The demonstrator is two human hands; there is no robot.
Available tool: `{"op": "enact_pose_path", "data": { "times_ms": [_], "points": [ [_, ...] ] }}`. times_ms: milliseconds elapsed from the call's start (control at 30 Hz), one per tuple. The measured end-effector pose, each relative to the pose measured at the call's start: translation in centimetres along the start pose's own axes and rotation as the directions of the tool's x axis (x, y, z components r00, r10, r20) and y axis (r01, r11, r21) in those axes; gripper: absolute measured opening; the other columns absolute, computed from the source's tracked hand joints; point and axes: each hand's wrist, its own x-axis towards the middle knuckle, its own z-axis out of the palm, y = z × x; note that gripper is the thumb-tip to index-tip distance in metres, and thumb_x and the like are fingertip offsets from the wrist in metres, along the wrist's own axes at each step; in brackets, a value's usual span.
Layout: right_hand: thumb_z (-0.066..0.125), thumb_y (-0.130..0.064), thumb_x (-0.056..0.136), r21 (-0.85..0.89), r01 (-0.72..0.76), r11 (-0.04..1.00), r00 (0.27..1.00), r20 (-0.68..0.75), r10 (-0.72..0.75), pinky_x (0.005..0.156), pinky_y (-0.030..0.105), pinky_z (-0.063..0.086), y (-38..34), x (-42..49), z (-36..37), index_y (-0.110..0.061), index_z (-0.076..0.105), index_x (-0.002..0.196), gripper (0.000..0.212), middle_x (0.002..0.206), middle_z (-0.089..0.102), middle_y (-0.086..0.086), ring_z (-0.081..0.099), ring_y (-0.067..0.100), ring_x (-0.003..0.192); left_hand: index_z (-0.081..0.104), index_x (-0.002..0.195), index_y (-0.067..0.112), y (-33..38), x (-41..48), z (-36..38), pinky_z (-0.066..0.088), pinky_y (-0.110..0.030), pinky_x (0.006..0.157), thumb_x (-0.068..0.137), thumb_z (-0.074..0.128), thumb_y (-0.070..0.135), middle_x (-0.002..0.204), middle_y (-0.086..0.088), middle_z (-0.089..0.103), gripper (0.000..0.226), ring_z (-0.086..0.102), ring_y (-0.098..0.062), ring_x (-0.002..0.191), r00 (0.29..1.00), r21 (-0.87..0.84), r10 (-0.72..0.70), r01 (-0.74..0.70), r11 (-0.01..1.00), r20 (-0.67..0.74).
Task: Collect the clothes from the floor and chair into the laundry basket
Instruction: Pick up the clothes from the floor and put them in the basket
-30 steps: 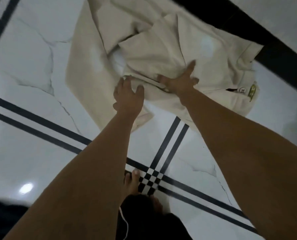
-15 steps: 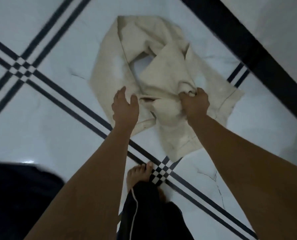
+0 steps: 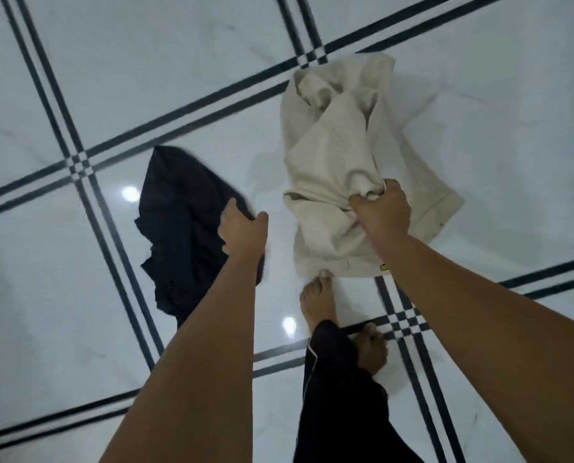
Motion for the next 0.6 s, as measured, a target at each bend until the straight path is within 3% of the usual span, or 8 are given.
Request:
{"op": "enact_pose_path", "data": {
  "times_ms": [167,267,333,400,467,533,600],
  "points": [
    [0.067,-0.020,0.081,-0.127,0.078,0.989,0.994,0.087,-0.067,0.077,0.023,0.036,2.3,0.7,8.4,-0.002,0.054,0.116,0.042,0.116,0.063,0.014,0.060,0.029,0.109,0.011,0.152,0.015,-6.8,5.8,-0.1,0.018,-0.050,0.116,0.086,0.064,0.033,0.160,-0.009,0.011,0.086,0.008,-0.034,0.148,0.978,-0.013,-0.202,0.202,0.979,-0.058],
    [0.069,-0.023,0.080,-0.141,0.094,0.985,0.995,0.057,-0.087,0.089,0.030,0.044,3.5,1.0,10.7,-0.004,0.049,0.125,0.053,0.120,0.062,0.014,0.059,0.030,0.111,-0.007,0.152,0.022,-8.5,7.6,0.4,0.014,-0.053,0.117,0.081,0.071,0.034,0.161,-0.011,-0.007,0.106,-0.005,-0.038,0.148,0.951,-0.068,-0.285,0.278,0.958,-0.117],
    [0.073,-0.028,0.078,-0.164,0.106,0.981,0.994,0.033,-0.102,0.091,0.031,0.044,4.5,1.6,11.8,-0.007,0.045,0.129,0.062,0.118,0.061,0.013,0.059,0.029,0.109,-0.018,0.150,0.027,-9.7,9.2,0.9,0.016,-0.055,0.116,0.072,0.079,0.035,0.159,-0.019,-0.007,0.124,0.006,-0.041,0.147,0.918,-0.165,-0.358,0.331,0.929,-0.172],
    [0.074,-0.028,0.078,-0.167,0.120,0.979,0.993,0.025,-0.118,0.085,0.026,0.042,5.1,2.0,12.3,-0.008,0.044,0.130,0.063,0.105,0.061,0.008,0.059,0.027,0.106,-0.021,0.148,0.028,-11.3,10.4,1.3,0.030,-0.054,0.113,0.069,0.082,0.033,0.155,-0.024,0.014,0.130,0.029,-0.040,0.139,0.886,-0.248,-0.429,0.383,0.890,-0.173],
    [0.070,-0.022,0.081,-0.159,0.131,0.979,0.991,0.017,-0.130,0.077,0.022,0.038,5.2,2.1,12.0,-0.007,0.046,0.128,0.055,0.091,0.055,0.001,0.060,0.025,0.101,-0.001,0.151,0.026,-12.2,10.6,1.3,0.053,-0.044,0.091,0.075,0.077,0.021,0.146,-0.018,0.033,0.110,0.048,-0.032,0.120,0.887,-0.414,-0.451,0.376,0.829,-0.097],
    [0.066,-0.015,0.082,-0.130,0.128,0.983,0.992,0.017,-0.127,0.070,0.018,0.034,4.5,1.7,11.1,-0.005,0.048,0.126,0.048,0.088,0.052,0.000,0.056,0.021,0.092,0.035,0.141,0.015,-11.8,9.4,1.2,0.054,-0.027,0.061,0.083,0.068,0.014,0.133,-0.009,0.049,0.067,0.054,-0.023,0.103,0.932,-0.530,-0.362,0.307,0.791,-0.002],
    [0.063,-0.011,0.083,-0.101,0.131,0.986,0.991,0.019,-0.130,0.062,0.012,0.027,3.1,0.1,8.9,-0.002,0.050,0.121,0.042,0.083,0.051,-0.001,0.049,0.016,0.086,0.054,0.124,0.008,-10.3,6.2,0.3,0.053,-0.024,0.059,0.085,0.062,0.015,0.114,-0.009,0.060,0.040,0.060,-0.023,0.095,0.962,-0.563,-0.271,0.237,0.792,0.024]
  ]
}}
